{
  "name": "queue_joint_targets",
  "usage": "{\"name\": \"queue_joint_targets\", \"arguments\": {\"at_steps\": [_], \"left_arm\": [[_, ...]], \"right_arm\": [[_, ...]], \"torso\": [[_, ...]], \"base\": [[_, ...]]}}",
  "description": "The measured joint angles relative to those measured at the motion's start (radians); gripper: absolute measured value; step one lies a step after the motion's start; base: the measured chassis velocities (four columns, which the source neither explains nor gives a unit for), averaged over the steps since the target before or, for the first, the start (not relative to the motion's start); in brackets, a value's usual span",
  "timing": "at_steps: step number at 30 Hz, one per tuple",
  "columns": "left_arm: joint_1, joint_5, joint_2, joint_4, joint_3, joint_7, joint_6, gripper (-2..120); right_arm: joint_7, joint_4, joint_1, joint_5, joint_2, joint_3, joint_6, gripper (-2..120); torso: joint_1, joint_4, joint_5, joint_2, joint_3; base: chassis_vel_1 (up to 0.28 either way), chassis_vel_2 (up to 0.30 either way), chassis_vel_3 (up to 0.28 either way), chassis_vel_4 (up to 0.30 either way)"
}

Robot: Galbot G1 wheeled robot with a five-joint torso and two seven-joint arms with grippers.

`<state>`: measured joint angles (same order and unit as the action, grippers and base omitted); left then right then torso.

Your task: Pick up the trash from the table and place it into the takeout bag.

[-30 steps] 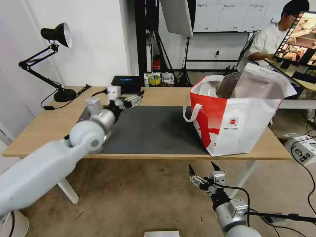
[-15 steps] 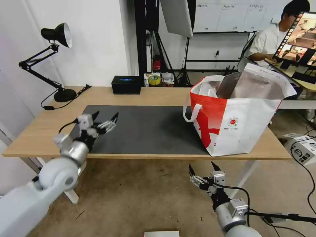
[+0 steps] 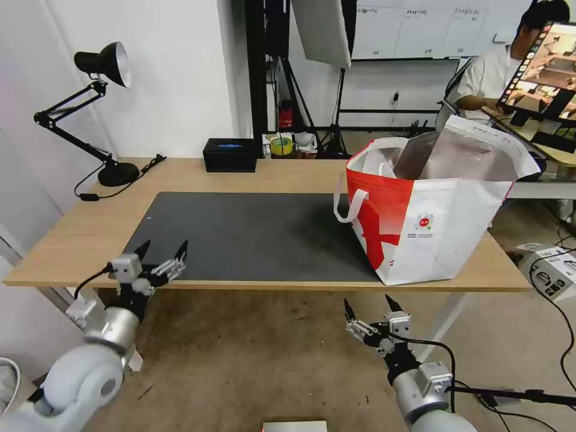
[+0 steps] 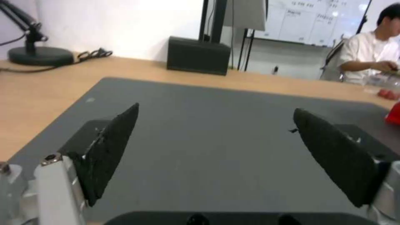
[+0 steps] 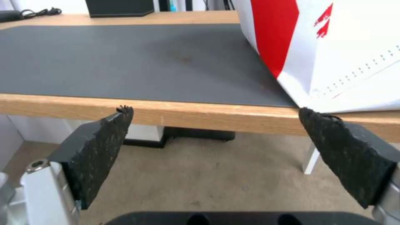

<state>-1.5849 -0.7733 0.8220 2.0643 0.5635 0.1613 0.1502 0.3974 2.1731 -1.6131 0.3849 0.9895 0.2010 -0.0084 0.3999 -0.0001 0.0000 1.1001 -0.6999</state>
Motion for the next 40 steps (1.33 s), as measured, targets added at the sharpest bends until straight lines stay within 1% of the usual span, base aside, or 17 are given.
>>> {"name": "queue_joint_targets", "arguments": {"at_steps": [2, 3, 5, 7, 10, 16, 21, 40], "left_arm": [[-0.048, 0.032, 0.036, 0.001, 0.018, -0.013, 0.009, 100], [-0.048, 0.032, 0.036, 0.001, 0.018, -0.013, 0.009, 100], [-0.091, 0.058, 0.074, 0.004, 0.033, -0.024, 0.020, 100], [-0.102, 0.063, 0.083, 0.005, 0.037, -0.026, 0.022, 100], [-0.155, 0.091, 0.118, 0.010, 0.051, -0.042, 0.040, 100], [-0.194, 0.124, 0.154, 0.010, 0.053, -0.058, 0.059, 100], [-0.195, 0.139, 0.166, 0.007, 0.048, -0.058, 0.064, 100], [-0.189, 0.138, 0.164, 0.005, 0.044, -0.054, 0.063, 100]], "right_arm": [[0.000, 0.000, 0.000, 0.000, 0.000, 0.000, 0.000, 100], [0.000, 0.000, 0.000, 0.000, 0.000, 0.000, 0.000, 100], [0.000, 0.000, 0.000, 0.000, 0.000, 0.000, 0.000, 100], [0.000, 0.000, 0.000, 0.000, 0.000, 0.000, 0.000, 100], [0.000, 0.000, 0.000, 0.000, 0.000, 0.000, 0.000, 100], [0.000, 0.000, 0.000, 0.000, 0.000, 0.000, 0.000, 100], [0.000, 0.000, 0.000, 0.000, 0.000, 0.000, 0.000, 100], [0.000, 0.000, 0.000, 0.000, 0.000, 0.000, 0.000, 100]], "torso": [[0.000, 0.0001, 0.0000, 0.000, 0.000], [0.000, 0.0001, 0.0000, 0.000, 0.000], [0.000, 0.0001, 0.0000, 0.000, 0.000], [0.000, 0.0000, 0.0000, 0.000, 0.000], [0.000, 0.0000, 0.0000, 0.000, 0.000], [0.000, 0.0001, 0.0000, 0.000, 0.000], [0.000, 0.0000, 0.0000, 0.000, 0.000], [0.000, 0.0000, 0.0000, 0.000, 0.000]], "base": [[0.000, 0.000, 0.000, 0.000], [0.000, 0.000, 0.000, 0.000], [0.000, 0.000, 0.000, 0.000], [0.000, 0.000, 0.000, 0.000], [0.000, 0.000, 0.000, 0.000], [0.000, 0.000, 0.000, 0.000], [0.000, 0.000, 0.000, 0.000], [0.000, 0.000, 0.000, 0.000]]}}
